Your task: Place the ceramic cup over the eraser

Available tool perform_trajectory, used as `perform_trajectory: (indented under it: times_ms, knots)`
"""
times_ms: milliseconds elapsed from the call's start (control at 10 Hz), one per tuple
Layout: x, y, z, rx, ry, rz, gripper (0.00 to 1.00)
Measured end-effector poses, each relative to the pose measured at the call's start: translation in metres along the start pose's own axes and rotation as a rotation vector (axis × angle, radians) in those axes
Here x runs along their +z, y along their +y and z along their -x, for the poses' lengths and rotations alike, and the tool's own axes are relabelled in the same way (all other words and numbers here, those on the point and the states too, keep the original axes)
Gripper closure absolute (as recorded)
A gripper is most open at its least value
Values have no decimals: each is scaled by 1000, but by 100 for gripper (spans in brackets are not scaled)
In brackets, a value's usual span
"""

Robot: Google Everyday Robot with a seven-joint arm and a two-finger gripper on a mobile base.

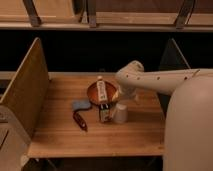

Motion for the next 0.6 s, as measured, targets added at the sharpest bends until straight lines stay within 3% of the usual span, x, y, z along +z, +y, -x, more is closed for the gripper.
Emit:
perform_trajectory:
  times_ms: [600]
  knots:
    - [26, 28, -22, -2, 66, 80, 20]
